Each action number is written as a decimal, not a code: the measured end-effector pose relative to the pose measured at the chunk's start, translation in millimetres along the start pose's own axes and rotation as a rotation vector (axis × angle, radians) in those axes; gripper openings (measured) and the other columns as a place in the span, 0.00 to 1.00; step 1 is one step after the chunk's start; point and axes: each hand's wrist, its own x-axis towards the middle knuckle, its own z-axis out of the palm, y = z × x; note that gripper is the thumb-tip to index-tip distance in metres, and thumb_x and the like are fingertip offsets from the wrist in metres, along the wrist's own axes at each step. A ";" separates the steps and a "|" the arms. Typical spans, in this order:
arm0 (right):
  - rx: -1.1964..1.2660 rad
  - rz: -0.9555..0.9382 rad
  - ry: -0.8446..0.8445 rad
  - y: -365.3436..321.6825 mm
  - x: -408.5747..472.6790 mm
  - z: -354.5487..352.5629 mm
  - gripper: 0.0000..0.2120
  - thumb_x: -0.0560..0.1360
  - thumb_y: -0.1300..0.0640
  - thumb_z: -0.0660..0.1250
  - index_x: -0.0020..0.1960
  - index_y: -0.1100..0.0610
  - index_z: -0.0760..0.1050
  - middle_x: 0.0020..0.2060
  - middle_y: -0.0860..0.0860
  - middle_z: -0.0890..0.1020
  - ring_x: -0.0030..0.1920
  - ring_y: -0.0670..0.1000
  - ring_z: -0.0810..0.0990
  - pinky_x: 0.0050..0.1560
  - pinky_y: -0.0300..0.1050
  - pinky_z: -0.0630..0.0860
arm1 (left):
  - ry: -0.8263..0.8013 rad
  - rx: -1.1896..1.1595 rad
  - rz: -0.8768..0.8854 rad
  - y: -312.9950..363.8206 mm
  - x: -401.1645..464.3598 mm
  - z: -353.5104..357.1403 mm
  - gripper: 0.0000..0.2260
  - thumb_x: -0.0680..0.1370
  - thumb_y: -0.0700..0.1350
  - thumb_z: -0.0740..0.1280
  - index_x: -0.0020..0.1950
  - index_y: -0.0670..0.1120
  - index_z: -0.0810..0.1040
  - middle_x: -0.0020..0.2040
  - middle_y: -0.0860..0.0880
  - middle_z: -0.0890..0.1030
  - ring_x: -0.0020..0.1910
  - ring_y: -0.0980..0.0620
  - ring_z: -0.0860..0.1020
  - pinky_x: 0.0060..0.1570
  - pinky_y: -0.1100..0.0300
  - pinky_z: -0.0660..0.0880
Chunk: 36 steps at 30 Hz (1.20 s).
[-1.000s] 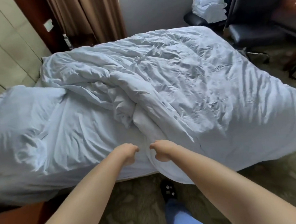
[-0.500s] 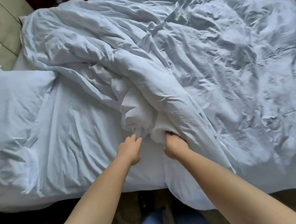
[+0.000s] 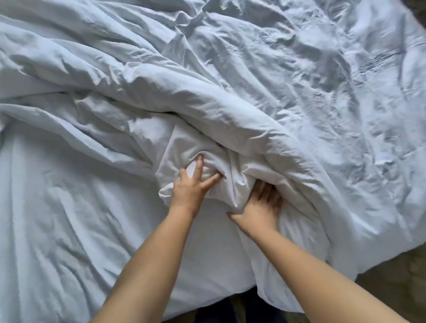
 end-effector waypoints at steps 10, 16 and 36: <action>0.144 -0.080 0.066 -69.8 -72.0 -14.6 0.53 0.70 0.42 0.69 0.77 0.54 0.34 0.76 0.62 0.48 0.76 0.60 0.51 0.73 0.54 0.51 | -0.143 -0.066 -0.160 -75.2 -86.6 -75.4 0.08 0.77 0.41 0.61 0.55 0.46 0.74 0.54 0.43 0.80 0.54 0.41 0.78 0.45 0.55 0.71; -0.043 -0.507 -0.081 -102.4 -151.9 -38.2 0.19 0.77 0.62 0.56 0.68 0.57 0.65 0.62 0.57 0.74 0.61 0.59 0.74 0.57 0.50 0.71 | -0.315 -0.062 -0.215 -92.3 -224.2 -74.0 0.10 0.75 0.38 0.60 0.53 0.47 0.76 0.56 0.45 0.79 0.56 0.42 0.78 0.50 0.55 0.72; -0.204 -0.746 -0.627 -100.2 -418.1 6.2 0.23 0.74 0.53 0.69 0.65 0.61 0.71 0.64 0.58 0.75 0.59 0.56 0.75 0.59 0.45 0.72 | -0.341 0.111 -0.321 -80.1 -531.1 -85.8 0.14 0.76 0.34 0.57 0.60 0.43 0.70 0.62 0.42 0.71 0.59 0.42 0.72 0.54 0.53 0.70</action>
